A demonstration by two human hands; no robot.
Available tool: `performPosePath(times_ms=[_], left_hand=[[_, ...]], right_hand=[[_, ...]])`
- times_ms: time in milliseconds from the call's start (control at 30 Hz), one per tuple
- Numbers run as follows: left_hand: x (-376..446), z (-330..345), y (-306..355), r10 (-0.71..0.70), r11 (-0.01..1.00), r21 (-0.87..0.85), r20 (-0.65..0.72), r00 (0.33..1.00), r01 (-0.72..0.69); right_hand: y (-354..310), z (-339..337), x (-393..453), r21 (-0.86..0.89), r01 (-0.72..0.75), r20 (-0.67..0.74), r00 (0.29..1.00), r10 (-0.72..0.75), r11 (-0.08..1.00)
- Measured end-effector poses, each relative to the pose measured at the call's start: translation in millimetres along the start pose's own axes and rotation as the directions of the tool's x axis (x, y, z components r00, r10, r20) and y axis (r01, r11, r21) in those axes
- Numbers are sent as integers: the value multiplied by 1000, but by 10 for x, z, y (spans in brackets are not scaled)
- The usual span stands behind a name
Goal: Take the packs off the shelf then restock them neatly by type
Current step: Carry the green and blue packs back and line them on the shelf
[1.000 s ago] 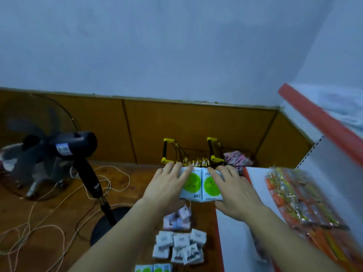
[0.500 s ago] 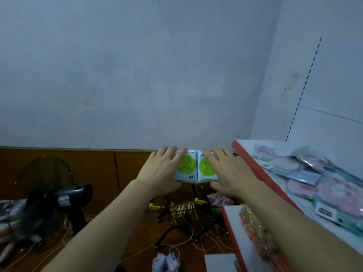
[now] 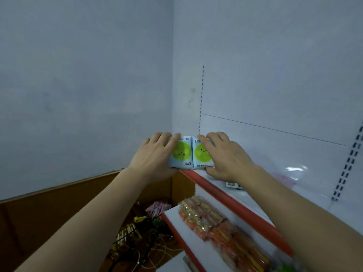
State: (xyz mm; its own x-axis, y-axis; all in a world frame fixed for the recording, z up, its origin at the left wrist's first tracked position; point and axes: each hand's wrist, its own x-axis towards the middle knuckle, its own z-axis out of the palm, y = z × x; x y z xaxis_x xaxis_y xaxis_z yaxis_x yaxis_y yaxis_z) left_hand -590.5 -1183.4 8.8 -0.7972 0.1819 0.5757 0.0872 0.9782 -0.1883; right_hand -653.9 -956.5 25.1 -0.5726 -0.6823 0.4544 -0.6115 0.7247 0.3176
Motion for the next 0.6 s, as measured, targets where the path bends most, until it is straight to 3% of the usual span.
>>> performPosePath(times_ms=[300,600], left_hand=[[440,-81,1258,294,936,-166,-109,950,-309],[524,-651,3294,523,733,-315,-308,795,-604]], right_hand=[[608,-533,-1340,-183,-303,65,945,319,935],[1148,-1474,-3318,-396,-563,55,774,630,726]])
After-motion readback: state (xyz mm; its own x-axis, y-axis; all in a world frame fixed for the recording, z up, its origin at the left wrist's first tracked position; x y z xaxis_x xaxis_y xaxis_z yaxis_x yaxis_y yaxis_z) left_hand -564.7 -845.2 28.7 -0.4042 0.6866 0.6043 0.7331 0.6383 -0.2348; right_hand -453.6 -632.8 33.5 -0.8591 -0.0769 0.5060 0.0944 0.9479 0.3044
